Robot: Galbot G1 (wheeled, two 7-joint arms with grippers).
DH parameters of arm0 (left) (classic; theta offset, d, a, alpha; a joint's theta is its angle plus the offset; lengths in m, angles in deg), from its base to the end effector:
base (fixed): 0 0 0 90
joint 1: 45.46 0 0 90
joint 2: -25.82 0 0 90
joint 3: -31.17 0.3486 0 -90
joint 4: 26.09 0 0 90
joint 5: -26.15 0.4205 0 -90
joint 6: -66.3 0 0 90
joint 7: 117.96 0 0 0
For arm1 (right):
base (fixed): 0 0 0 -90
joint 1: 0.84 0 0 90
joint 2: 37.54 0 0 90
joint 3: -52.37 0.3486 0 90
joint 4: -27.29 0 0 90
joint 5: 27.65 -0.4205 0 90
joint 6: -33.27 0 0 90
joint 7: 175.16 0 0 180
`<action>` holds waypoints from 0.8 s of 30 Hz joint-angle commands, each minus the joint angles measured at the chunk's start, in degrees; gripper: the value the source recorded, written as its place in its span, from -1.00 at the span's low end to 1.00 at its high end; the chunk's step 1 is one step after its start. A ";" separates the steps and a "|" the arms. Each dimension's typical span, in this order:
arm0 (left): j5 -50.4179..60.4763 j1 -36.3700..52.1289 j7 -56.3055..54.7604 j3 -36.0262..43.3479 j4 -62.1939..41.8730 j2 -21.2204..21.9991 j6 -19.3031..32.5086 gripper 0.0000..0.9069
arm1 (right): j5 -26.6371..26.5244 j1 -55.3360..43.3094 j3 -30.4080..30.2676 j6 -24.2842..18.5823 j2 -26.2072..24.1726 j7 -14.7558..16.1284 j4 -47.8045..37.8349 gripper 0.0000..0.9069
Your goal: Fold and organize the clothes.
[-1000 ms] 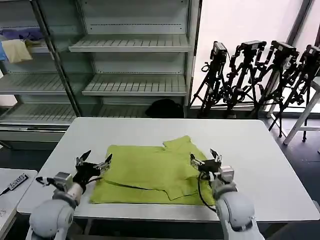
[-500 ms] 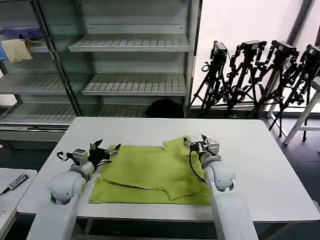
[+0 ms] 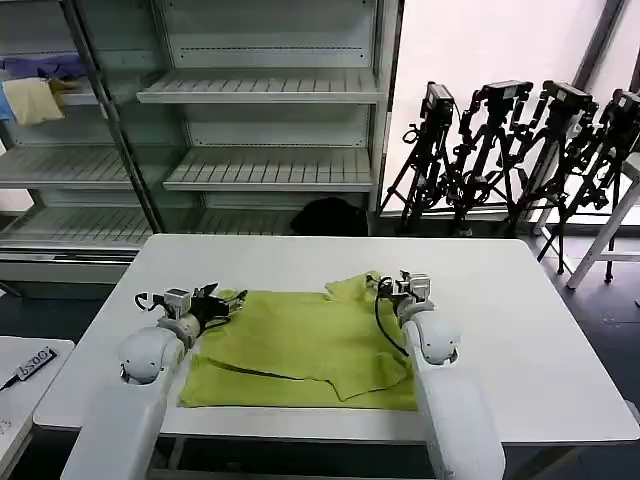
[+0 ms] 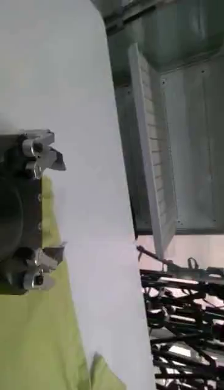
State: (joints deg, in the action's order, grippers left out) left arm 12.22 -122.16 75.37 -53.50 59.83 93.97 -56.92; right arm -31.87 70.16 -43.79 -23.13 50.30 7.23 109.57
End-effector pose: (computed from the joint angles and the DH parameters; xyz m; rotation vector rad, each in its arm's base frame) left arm 0.4906 0.1047 -0.2599 -0.3184 -2.6604 -0.1432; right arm 0.5241 0.0294 -0.2495 0.1999 -2.7392 0.0144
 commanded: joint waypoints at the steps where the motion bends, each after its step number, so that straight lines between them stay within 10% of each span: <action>1: 0.21 1.53 0.73 -0.02 -3.11 -0.24 -0.13 0.82 | 0.79 -1.39 -0.11 0.00 0.29 0.07 -2.24 1.00; 9: 0.15 0.50 0.71 -1.03 -2.86 -0.32 -0.12 0.73 | 2.55 -1.29 -0.25 0.00 0.83 0.41 -2.76 0.98; 16: 0.15 0.33 0.64 -0.98 -2.45 0.16 -0.11 0.53 | 3.53 -0.85 -0.37 0.01 0.72 0.91 -2.67 -0.58; 23: 0.24 0.27 0.54 -0.89 -2.19 0.30 -0.12 0.31 | 4.69 0.12 -0.42 0.00 0.60 1.83 -2.33 -0.98; 24: 0.26 0.23 0.54 -0.89 -2.20 0.33 -0.12 -0.02 | 4.84 0.20 -0.41 0.01 0.63 1.95 -2.30 -1.00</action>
State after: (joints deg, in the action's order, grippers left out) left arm 12.38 -122.06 75.86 -54.35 57.99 94.35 -57.02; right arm -27.79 70.29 -44.22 -23.13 50.91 8.96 107.41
